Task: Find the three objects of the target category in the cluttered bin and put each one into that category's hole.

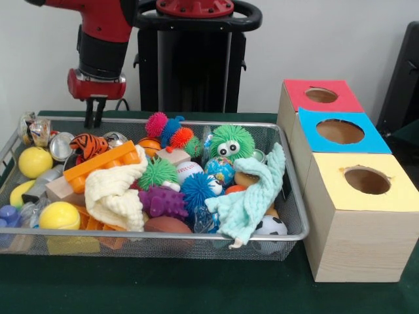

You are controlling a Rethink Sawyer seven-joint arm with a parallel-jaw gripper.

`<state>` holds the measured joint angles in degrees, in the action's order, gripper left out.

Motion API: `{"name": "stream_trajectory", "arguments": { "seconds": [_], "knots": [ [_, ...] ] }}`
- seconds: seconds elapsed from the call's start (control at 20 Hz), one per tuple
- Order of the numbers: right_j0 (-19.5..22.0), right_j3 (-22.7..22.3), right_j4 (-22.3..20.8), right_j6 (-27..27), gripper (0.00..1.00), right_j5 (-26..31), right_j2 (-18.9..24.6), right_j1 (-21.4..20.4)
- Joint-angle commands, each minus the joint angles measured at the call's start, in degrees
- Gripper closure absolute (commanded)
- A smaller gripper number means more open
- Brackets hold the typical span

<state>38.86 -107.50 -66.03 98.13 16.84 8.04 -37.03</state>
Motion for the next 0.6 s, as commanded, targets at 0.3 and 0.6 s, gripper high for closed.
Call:
{"name": "stream_trajectory", "arguments": {
  "seconds": [0.3,0.6],
  "knots": [
    [-3.5,9.3,-8.76,4.64,1.0,-3.17,-5.37,6.8],
    [-3.4,12.4,-10.36,3.77,1.0,-2.69,-6.62,9.32]
  ]
}}
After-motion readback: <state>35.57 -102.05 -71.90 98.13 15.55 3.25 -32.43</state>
